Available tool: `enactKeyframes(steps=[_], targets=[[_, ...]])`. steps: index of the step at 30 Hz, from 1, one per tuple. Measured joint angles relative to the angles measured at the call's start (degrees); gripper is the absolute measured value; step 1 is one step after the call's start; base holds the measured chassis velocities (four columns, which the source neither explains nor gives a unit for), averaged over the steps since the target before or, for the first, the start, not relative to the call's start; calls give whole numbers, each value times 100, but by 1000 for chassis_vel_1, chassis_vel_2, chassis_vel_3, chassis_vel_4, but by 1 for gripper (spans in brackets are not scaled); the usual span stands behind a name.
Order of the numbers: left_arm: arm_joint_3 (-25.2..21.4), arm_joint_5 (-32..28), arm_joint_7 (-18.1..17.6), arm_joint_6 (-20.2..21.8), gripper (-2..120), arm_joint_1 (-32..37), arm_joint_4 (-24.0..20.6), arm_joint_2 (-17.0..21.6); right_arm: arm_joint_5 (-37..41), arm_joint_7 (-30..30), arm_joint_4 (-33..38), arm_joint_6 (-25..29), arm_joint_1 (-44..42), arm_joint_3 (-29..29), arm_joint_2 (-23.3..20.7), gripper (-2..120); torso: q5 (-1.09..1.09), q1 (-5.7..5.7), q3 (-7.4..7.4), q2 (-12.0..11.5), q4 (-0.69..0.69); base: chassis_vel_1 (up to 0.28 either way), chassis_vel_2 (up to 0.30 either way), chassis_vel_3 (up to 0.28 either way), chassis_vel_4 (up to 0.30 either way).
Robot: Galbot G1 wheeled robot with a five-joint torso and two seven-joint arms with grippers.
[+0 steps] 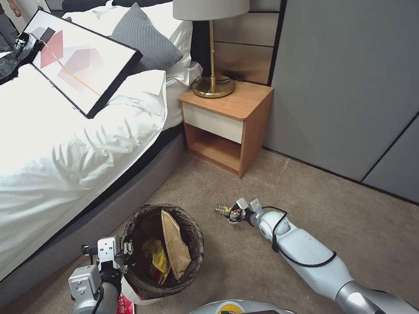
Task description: Pick up the trash bin, then pick up the garbage from the floor and place it into the trash bin.
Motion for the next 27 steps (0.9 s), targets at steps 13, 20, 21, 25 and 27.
enactKeyframes(steps=[13,20,21,25,27], targets=[[19,20,6,1,7,9,0,-6,-172,-45,-333,121,38,47,74,100,0,0,0,0,0,0,0,0,0],[17,21,10,1,7,6,0,-2,-285,-52,-443,187,62,99,120,100,0,0,0,0,0,0,0,0,0],[17,21,12,1,7,6,0,0,-304,-52,-453,197,63,110,134,100,0,0,0,0,0,0,0,0,0],[18,23,15,1,7,4,0,3,-336,-55,-466,230,56,125,160,98,0,0,0,0,0,0,0,0,0],[18,26,16,1,7,6,0,1,-347,-62,-481,246,51,130,169,92,0,0,0,0,0,0,0,0,0]])
